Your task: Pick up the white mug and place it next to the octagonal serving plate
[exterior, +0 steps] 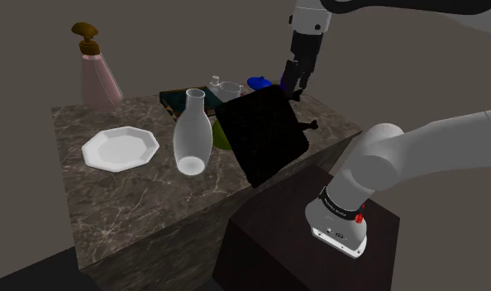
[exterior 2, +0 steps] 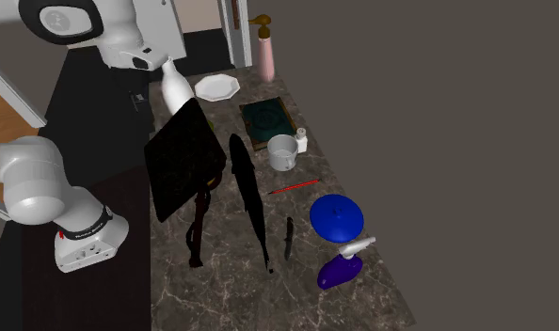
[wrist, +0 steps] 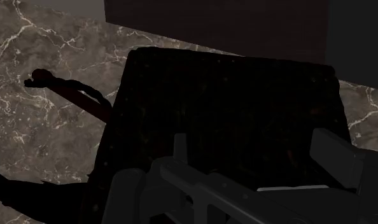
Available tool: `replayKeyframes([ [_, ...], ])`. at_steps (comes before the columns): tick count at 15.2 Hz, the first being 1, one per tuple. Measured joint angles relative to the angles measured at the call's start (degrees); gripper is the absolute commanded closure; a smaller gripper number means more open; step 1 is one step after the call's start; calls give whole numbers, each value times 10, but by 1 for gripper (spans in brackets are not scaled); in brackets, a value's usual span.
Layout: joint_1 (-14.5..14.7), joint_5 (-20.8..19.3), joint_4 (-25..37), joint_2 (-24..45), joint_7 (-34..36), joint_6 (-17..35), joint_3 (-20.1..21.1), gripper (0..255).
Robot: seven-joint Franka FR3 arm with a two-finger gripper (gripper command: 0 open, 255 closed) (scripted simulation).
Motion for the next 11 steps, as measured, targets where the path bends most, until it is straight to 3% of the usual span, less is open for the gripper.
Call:
replayKeyframes([
  [4,-3,-4,8,38,-4,33,-5,0],
  [11,-15,-17,57,184,-23,144,-25,0],
])
